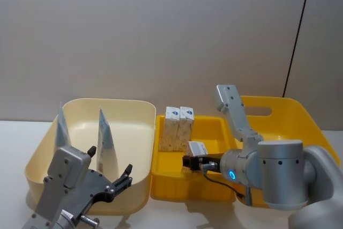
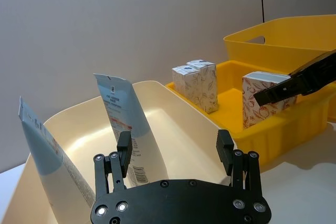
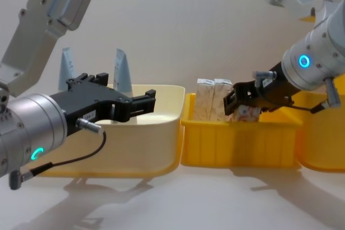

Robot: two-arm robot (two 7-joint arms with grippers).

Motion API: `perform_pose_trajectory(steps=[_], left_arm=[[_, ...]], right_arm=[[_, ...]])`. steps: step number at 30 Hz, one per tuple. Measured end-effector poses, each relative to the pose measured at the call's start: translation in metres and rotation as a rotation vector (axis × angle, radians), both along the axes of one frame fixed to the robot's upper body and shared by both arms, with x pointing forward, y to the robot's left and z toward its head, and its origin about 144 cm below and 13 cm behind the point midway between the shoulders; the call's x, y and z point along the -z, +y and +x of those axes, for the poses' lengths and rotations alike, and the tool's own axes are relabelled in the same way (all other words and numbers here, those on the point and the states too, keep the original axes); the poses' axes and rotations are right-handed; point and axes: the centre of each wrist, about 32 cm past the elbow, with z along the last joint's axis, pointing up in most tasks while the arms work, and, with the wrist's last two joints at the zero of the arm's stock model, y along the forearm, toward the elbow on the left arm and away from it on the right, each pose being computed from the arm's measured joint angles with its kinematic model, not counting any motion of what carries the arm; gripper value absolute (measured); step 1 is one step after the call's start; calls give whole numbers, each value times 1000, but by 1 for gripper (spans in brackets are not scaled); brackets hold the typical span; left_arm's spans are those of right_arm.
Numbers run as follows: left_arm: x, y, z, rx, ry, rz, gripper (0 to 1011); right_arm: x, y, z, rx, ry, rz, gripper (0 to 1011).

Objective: Bimanual collaborative sorting of washing and personal care products

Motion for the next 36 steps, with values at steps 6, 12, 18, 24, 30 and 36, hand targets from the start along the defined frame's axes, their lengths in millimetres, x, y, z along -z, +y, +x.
perform_pose_trajectory(steps=[6, 12, 18, 24, 30, 36], left_arm=[[0, 0, 0, 0, 0, 0, 1003], [0, 0, 0, 0, 0, 0, 1003], [0, 0, 0, 0, 0, 0, 1003], [0, 0, 0, 0, 0, 0, 1003], [0, 0, 0, 0, 0, 0, 1003], [0, 0, 0, 0, 0, 0, 1003]], right_arm=[[0, 0, 0, 1, 0, 1, 415], [0, 0, 1, 2, 1, 1, 404], [0, 0, 1, 3, 0, 1, 404], [0, 0, 1, 3, 1, 2, 404], [1, 0, 1, 3, 1, 2, 404], [1, 1, 0, 3, -10, 0, 404]])
